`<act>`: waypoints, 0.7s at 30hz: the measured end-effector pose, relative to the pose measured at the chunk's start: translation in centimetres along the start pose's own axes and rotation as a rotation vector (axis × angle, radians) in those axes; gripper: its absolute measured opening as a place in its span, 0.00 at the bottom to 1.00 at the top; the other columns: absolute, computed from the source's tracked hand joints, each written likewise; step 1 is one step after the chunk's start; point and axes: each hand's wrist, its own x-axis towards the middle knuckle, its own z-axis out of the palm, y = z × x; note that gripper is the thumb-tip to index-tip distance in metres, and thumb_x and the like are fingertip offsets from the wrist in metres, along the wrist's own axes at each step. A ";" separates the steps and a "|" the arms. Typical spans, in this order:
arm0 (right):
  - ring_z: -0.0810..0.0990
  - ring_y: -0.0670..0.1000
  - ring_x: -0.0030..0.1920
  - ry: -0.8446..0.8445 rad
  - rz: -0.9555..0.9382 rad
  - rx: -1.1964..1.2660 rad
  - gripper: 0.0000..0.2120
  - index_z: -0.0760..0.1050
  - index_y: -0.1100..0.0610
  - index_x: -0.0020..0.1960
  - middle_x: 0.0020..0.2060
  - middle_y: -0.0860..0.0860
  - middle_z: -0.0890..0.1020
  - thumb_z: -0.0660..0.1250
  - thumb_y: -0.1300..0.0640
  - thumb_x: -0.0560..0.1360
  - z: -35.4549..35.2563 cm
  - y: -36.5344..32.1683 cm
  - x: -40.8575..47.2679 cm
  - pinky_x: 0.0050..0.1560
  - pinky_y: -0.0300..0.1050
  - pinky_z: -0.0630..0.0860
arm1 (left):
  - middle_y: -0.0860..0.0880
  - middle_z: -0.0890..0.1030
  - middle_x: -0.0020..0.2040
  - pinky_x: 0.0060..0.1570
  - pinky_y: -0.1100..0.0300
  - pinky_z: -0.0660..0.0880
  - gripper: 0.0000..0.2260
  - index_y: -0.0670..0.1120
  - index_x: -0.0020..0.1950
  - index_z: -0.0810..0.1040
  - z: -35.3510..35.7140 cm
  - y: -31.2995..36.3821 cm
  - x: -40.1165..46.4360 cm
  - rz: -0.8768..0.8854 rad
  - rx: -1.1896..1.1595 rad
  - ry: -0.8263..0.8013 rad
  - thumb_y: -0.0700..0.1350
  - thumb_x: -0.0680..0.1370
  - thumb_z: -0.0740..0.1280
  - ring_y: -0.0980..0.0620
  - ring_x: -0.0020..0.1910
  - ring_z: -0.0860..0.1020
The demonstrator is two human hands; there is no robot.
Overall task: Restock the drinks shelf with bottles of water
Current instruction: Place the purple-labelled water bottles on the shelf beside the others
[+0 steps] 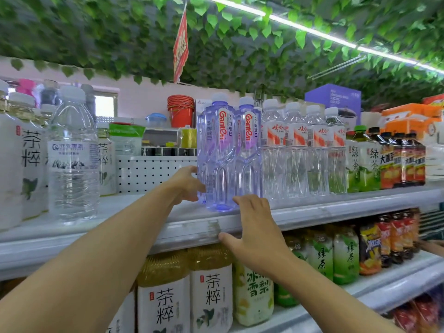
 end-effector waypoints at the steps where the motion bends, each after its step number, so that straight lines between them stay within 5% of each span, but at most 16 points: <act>1: 0.56 0.46 0.68 -0.001 0.005 0.004 0.33 0.54 0.51 0.72 0.67 0.46 0.60 0.66 0.44 0.74 0.0 0.0 0.1 0.69 0.42 0.59 | 0.40 0.79 0.55 0.40 0.58 0.79 0.29 0.47 0.72 0.63 0.0 0.0 0.0 -0.001 0.003 0.001 0.33 0.74 0.68 0.45 0.50 0.79; 9: 0.56 0.47 0.68 0.013 -0.003 -0.017 0.33 0.55 0.52 0.73 0.67 0.46 0.60 0.66 0.44 0.74 0.1 0.0 -0.2 0.69 0.42 0.60 | 0.41 0.77 0.58 0.37 0.60 0.76 0.29 0.46 0.72 0.63 -0.1 0.5 -0.7 -0.025 -0.001 -0.037 0.32 0.74 0.68 0.45 0.53 0.77; 14: 0.55 0.46 0.70 0.006 0.027 0.026 0.34 0.54 0.52 0.74 0.70 0.47 0.59 0.66 0.45 0.75 0.1 -0.3 -1.3 0.69 0.40 0.56 | 0.39 0.69 0.68 0.57 0.51 0.70 0.31 0.42 0.74 0.58 0.0 1.0 -3.1 0.016 -0.006 0.098 0.34 0.75 0.67 0.42 0.64 0.71; 18: 0.55 0.49 0.70 0.042 0.105 0.046 0.33 0.55 0.53 0.73 0.69 0.49 0.59 0.67 0.47 0.74 0.5 -0.1 -3.7 0.69 0.40 0.55 | 0.46 0.74 0.60 0.50 0.57 0.73 0.26 0.46 0.69 0.65 0.8 0.9 -7.9 0.259 -0.059 0.299 0.34 0.74 0.68 0.49 0.53 0.75; 21: 0.57 0.50 0.69 0.031 0.193 0.016 0.33 0.56 0.54 0.73 0.69 0.51 0.60 0.68 0.47 0.74 0.7 0.8 -6.1 0.68 0.42 0.56 | 0.51 0.78 0.53 0.42 0.65 0.75 0.19 0.49 0.62 0.71 2.8 0.2 -12.3 0.403 -0.104 0.224 0.37 0.73 0.69 0.53 0.49 0.78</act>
